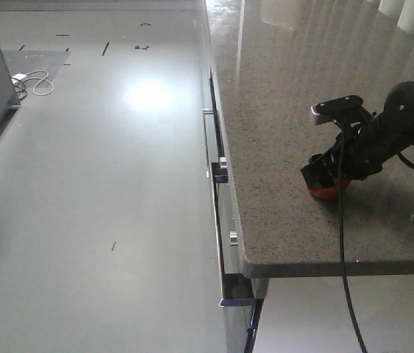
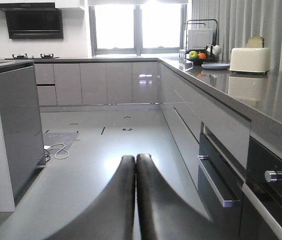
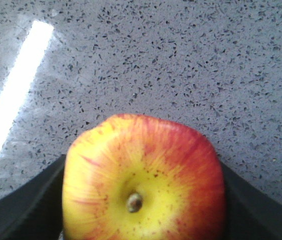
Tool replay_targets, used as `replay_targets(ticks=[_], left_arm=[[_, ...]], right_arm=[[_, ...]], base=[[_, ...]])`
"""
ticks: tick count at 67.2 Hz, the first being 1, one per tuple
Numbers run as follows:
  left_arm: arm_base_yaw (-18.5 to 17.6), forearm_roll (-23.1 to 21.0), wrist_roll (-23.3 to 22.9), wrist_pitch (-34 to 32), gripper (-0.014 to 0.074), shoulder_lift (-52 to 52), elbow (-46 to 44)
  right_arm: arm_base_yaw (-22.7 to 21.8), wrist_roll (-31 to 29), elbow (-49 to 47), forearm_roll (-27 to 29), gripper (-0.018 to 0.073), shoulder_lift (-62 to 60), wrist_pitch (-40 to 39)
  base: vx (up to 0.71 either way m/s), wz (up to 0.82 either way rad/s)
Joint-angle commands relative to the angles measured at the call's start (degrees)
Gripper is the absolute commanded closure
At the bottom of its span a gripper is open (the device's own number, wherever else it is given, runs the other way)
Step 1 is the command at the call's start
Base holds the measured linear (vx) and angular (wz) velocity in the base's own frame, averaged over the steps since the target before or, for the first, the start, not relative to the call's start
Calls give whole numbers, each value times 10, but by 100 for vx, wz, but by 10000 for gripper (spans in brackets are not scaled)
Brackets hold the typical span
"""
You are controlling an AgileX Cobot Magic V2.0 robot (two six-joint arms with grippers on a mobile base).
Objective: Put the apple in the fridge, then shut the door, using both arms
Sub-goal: 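Lower the right gripper over the red-yellow apple and close on it, then lift the apple off the counter with the right gripper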
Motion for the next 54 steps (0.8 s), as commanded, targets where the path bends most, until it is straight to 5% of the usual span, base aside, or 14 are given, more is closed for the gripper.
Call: replay_targets(ticks=[1,25,54], left_arm=[[1,0,-1,-39,603,-8,-10],[1,0,-1,-39,603,-8,-10],[1,0,-1,-39,603,-8,-10]], right_arm=[[0,1,-18,8,253,-36,-7],[0,-2,-17,93,454,-122,73],[0,-111,165,284,472,-314,92]], base=[[0,0],[0,0],[0,0]])
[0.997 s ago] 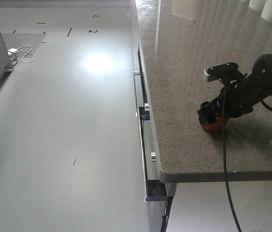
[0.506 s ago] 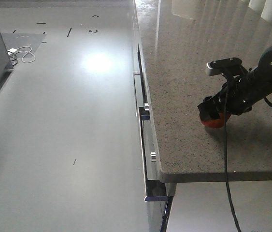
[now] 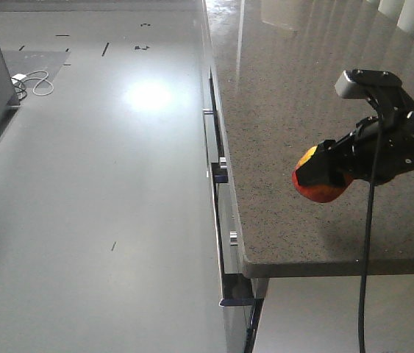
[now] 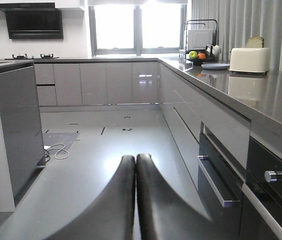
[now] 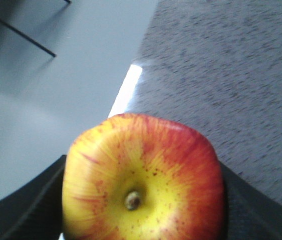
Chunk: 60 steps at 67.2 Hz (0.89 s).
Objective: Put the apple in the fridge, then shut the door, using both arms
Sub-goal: 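Lift the apple off the counter with the right gripper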
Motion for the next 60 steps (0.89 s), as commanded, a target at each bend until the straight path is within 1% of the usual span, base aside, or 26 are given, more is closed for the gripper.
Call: replay_targets(ticks=[1,13,22,36,48,60], left_arm=[[1,0,-1,-39,603,-8,-10],[1,0,-1,-39,603,-8,-10],[1,0,-1,-39,603,-8,-10],[1,0,-1,-39,603,-8,-10],[1,0,-1,-39,603,-8,-10],[1,0,-1,-39,603,-8,-10]], right_arm=[[0,-29,18,53,472,-64,-1],[0,-49,82,72,472,-148,36],[0,-49,130,82,472,-210,49],[0,-51,209,82,472,-314,83],[0,-34,266,83,472,-404,112],[0,-12,308,82,472,-480,120]], base=[[0,0],[0,0],[0,0],[0,0],[0,0],[0,0]])
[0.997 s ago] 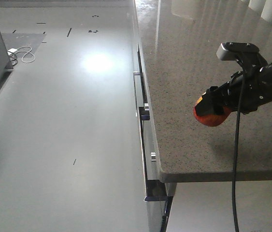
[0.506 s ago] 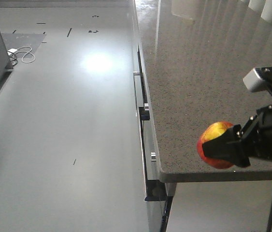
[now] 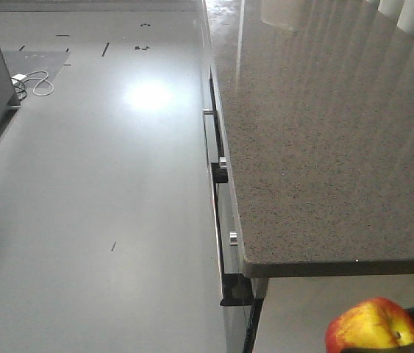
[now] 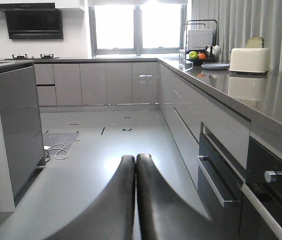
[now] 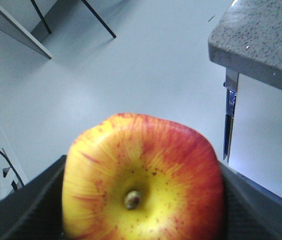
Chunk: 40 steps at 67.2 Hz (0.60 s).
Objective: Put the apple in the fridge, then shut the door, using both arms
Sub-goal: 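Lift the apple off the counter with the right gripper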
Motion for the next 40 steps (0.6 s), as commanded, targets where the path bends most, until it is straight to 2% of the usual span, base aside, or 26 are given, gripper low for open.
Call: replay_targets(ticks=[1,22,40], left_arm=[[1,0,-1,-39,603,-8,-10],[1,0,-1,-39,603,-8,-10],[1,0,-1,-39,603,-8,-10]], right_arm=[[0,9,4,30,472,-39,-12],[0,9,15,29,472,-116,-12],[0,9,15,29,472,-130,-12]], base=[[0,0],[0,0],[0,0]])
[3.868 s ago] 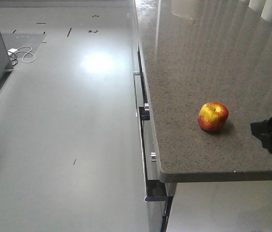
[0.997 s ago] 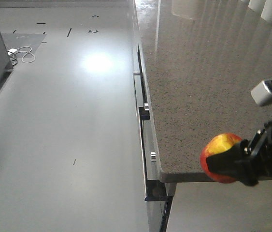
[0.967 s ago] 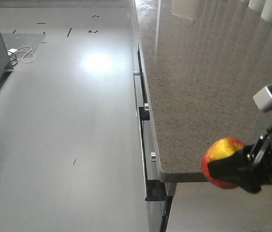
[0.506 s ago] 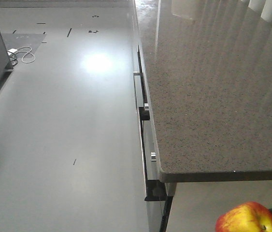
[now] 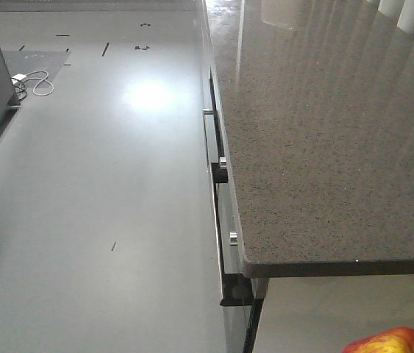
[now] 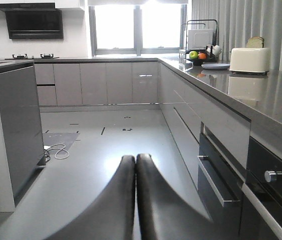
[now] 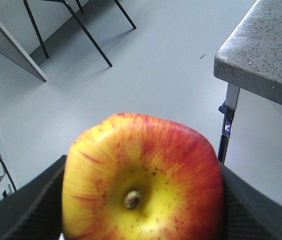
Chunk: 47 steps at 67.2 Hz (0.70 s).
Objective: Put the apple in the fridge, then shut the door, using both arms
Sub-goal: 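Lift the apple off the counter with the right gripper, then drive the base away from the counter toward the open fridge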
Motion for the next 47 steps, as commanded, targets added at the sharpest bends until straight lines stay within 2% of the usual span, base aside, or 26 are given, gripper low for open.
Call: replay_targets(ticks=[1,47], left_arm=[[1,0,-1,-39,603,-8,-10],[1,0,-1,-39,603,-8,-10]], right_arm=[[0,-2,-14,29,472,4,-22],[0,-2,-14,29,472,4,-21]], base=[[0,0],[0,4]])
